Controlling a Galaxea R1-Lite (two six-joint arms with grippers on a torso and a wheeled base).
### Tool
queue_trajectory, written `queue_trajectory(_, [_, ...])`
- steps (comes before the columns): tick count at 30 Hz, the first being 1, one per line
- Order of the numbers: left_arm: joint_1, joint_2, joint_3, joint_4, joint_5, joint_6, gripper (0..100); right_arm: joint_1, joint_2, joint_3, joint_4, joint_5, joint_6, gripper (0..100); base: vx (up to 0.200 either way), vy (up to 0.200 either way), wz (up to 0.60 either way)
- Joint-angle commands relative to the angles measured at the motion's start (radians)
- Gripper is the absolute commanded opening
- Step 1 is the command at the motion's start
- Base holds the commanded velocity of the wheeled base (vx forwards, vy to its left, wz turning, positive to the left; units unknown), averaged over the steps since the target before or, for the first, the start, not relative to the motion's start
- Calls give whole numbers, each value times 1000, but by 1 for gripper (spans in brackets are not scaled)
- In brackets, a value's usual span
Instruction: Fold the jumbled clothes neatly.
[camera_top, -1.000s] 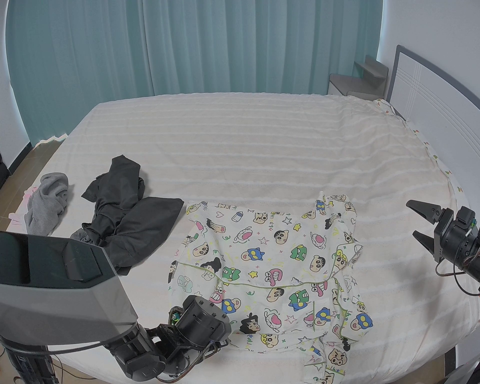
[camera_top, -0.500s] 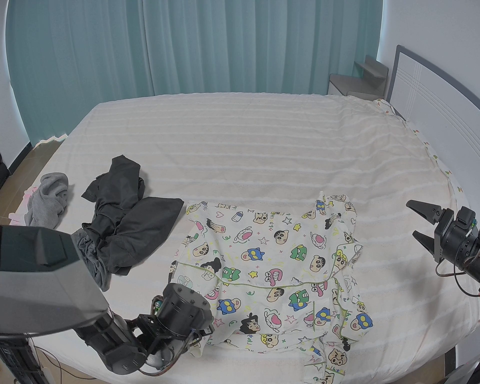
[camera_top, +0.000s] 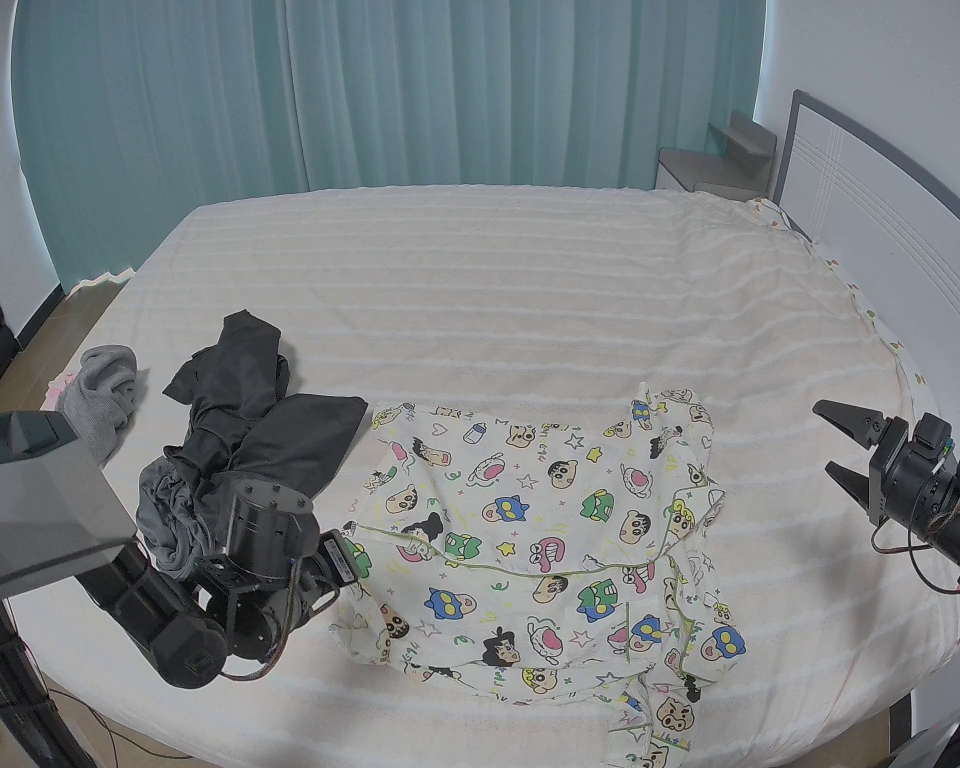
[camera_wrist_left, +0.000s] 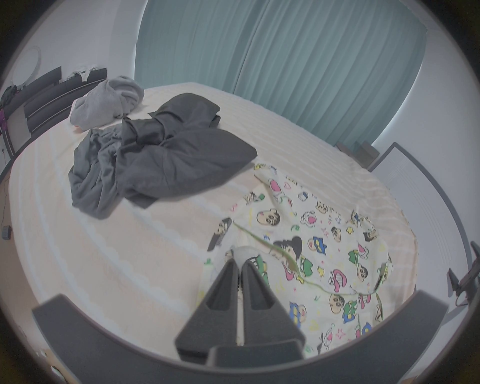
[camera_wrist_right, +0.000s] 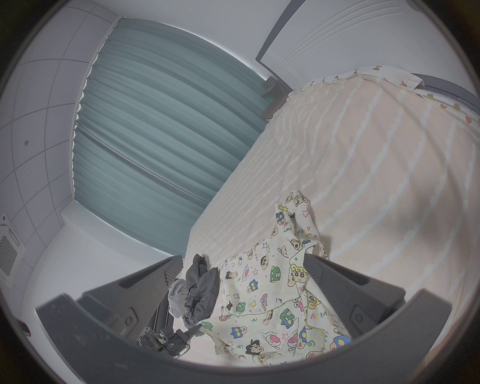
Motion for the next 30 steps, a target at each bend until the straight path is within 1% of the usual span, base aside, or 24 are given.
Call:
queue_trajectory(1, [77,25,3,-56,-38,37,0,0,9,0,0,1,0,100,0,0,0])
queue_trajectory(2, [77,25,3,-56,-38,37,0,0,9,0,0,1,0,100,0,0,0])
queue_trajectory(3, [97,40,3,-82,-63,49,0,-2,13,0,0,1,0,100,0,0,0])
queue_trajectory(5, [103,46,3,-90,-70,52,0,-2,15,0,0,1,0,100,0,0,0])
queue_trajectory(6, [117,65,3,-103,-92,62,0,-2,15,0,1,1,0,100,0,0,0])
queue_trajectory(8, [127,77,2,-113,-106,72,0,-2,15,0,1,1,0,100,0,0,0])
queue_trajectory(13, [178,124,-4,-183,-181,137,0,-6,38,0,3,1,-2,100,0,0,0])
queue_trajectory(19, [195,172,-27,-225,-184,164,0,-6,48,0,3,1,-4,100,0,0,0])
queue_trajectory(20, [195,172,-27,-225,-184,164,100,-6,48,0,3,1,-4,100,0,0,0])
queue_trajectory(21, [195,195,-52,-228,-182,164,100,-6,48,2,3,1,-4,100,0,0,0])
queue_trajectory(25, [196,209,-79,-228,-178,160,100,-6,50,8,1,1,-4,100,0,0,0])
queue_trajectory(27, [199,204,-78,-228,-176,160,100,-5,50,8,1,1,-4,100,0,0,0])
queue_trajectory(30, [204,146,-38,-228,-179,154,100,-5,48,9,1,1,-4,100,0,0,0])
